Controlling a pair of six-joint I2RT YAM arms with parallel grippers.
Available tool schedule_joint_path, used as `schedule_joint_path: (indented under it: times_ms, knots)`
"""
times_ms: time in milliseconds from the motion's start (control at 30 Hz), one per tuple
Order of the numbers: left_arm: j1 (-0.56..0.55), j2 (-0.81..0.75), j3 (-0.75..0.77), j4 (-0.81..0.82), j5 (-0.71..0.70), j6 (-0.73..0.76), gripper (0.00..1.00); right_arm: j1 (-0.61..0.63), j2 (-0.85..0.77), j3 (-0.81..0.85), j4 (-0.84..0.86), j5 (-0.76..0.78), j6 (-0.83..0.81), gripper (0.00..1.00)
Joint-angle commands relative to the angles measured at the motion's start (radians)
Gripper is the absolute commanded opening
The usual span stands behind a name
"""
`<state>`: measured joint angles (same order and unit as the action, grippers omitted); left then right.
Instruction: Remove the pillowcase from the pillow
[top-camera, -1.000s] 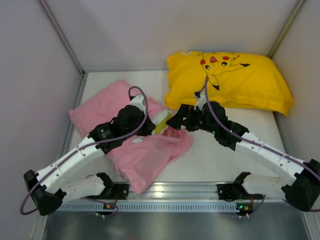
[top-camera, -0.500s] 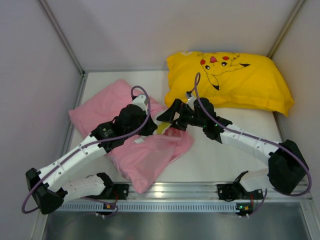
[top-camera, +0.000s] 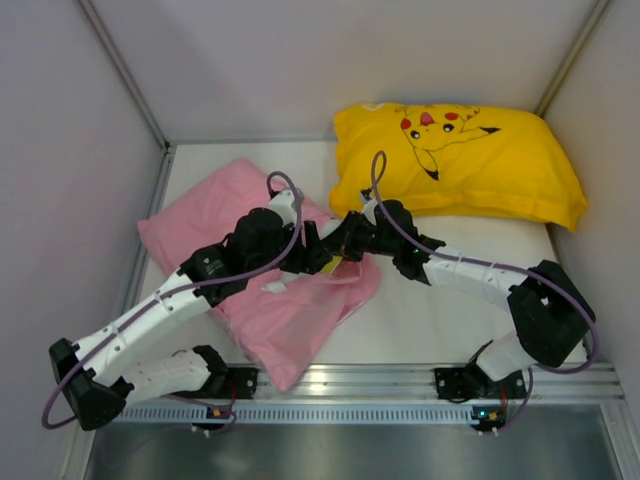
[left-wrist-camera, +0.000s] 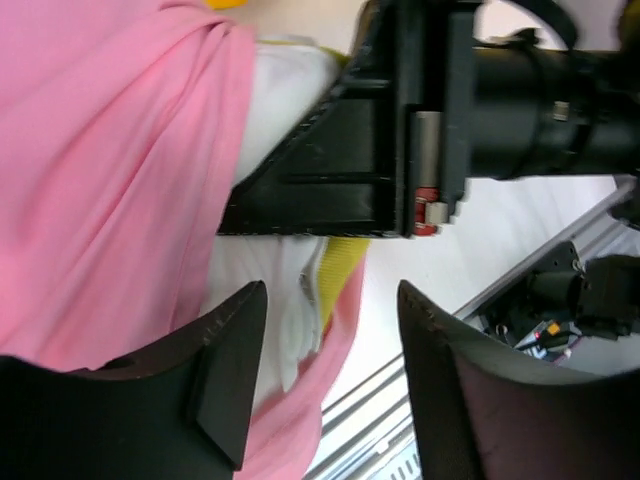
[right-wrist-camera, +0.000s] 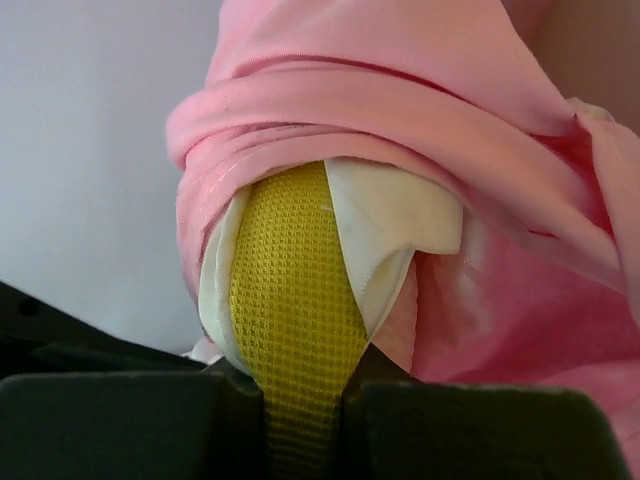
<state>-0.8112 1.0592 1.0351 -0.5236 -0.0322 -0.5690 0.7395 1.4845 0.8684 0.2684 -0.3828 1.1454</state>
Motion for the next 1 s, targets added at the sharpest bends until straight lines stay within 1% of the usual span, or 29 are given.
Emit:
schedule_joint_path:
  times_ms: [0,33,133,233,367,433,567,633,667,767,833,867,900,967]
  knots:
    - [-0.003,-0.076,-0.009,0.108,0.064,-0.006,0.72,0.008,0.011,0.007,0.094,0.025,-0.006,0.00]
    - [-0.003,-0.090,-0.016,0.099,0.061,-0.012,0.79,0.003,0.011,0.009,0.094,0.022,-0.010,0.00]
    - [-0.003,-0.126,-0.046,0.051,0.043,-0.025,0.83,0.003,0.010,0.003,0.124,0.013,0.003,0.00]
    - [-0.003,-0.146,-0.084,0.031,0.052,-0.020,0.84,0.001,0.000,-0.011,0.158,0.007,0.023,0.00]
    - [-0.003,-0.159,-0.142,0.036,0.141,-0.009,0.84,-0.009,-0.012,-0.009,0.167,-0.007,0.036,0.00]
    - [-0.003,-0.157,-0.161,0.033,0.141,0.000,0.85,-0.020,-0.023,-0.014,0.199,-0.036,0.054,0.00]
    - [-0.003,-0.142,-0.187,0.033,0.164,-0.009,0.85,-0.028,-0.056,-0.005,0.192,-0.054,0.059,0.00]
    - [-0.005,-0.128,-0.194,0.033,0.178,-0.018,0.83,-0.040,-0.078,-0.002,0.187,-0.056,0.054,0.00]
    - [-0.009,-0.130,-0.204,0.034,0.189,-0.025,0.76,-0.046,-0.092,0.000,0.172,-0.056,0.053,0.00]
    - [-0.035,-0.155,-0.227,0.034,0.198,-0.045,0.64,-0.087,-0.104,-0.002,0.158,-0.057,0.047,0.00]
    - [-0.045,-0.179,-0.240,0.036,0.224,-0.051,0.53,-0.126,-0.105,-0.003,0.155,-0.059,0.040,0.00]
    - [-0.045,-0.200,-0.259,0.034,0.235,-0.055,0.46,-0.137,-0.104,-0.003,0.157,-0.060,0.042,0.00]
    - [-0.045,-0.211,-0.270,0.036,0.250,-0.057,0.32,-0.156,-0.095,0.000,0.164,-0.067,0.046,0.00]
    - [-0.045,-0.240,-0.294,0.036,0.291,-0.068,0.17,-0.175,-0.079,0.004,0.175,-0.068,0.051,0.00]
